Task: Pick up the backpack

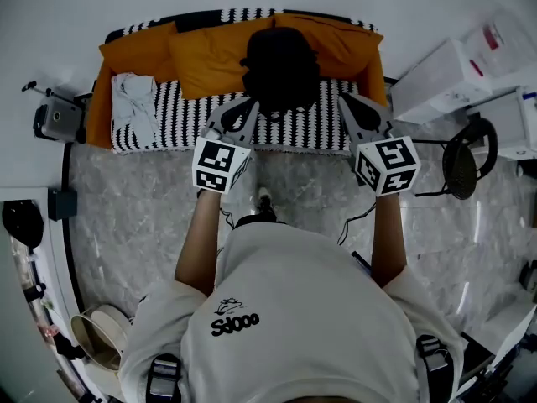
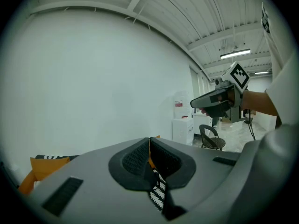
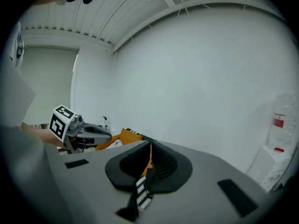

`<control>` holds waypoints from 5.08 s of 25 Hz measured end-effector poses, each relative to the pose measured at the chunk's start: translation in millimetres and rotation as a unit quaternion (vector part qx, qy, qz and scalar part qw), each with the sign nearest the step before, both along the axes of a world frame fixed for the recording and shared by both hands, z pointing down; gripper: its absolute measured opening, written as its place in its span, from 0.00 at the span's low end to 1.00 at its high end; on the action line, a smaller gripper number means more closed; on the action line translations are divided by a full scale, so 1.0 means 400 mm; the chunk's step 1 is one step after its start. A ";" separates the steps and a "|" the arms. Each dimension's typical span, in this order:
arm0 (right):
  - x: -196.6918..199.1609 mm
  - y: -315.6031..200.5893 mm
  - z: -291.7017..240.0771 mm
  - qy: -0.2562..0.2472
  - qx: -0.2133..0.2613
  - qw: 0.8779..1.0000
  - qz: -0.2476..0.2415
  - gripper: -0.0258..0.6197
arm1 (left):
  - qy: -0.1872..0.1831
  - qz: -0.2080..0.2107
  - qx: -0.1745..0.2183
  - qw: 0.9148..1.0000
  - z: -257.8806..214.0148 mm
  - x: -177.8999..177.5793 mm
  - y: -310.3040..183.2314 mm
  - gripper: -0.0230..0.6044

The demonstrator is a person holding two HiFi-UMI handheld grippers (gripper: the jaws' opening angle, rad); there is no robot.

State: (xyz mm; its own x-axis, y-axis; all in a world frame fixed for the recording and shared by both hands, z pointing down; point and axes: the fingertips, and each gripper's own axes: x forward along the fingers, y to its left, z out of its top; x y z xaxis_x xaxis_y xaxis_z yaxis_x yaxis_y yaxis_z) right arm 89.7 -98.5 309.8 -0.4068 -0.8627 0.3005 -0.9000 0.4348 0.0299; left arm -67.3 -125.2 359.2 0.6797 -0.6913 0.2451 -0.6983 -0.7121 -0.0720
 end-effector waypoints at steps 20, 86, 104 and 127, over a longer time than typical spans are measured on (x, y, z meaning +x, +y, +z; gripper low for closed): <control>0.012 -0.342 0.183 -0.019 -0.073 0.997 -0.016 0.09 | 0.023 0.011 -0.090 0.996 0.177 0.002 -0.291 0.08; 0.035 -1.035 1.189 -0.080 -0.315 0.899 -0.294 0.34 | 0.001 -0.029 -0.344 0.938 1.127 0.409 -0.898 0.39; 0.029 -1.014 1.197 -0.077 -0.321 0.910 -0.251 0.21 | 0.017 -0.097 -0.344 0.934 1.120 0.360 -0.892 0.24; 0.072 -0.837 1.016 -0.146 -0.319 0.919 -0.182 0.15 | 0.101 -0.048 -0.320 0.941 0.904 0.336 -0.723 0.17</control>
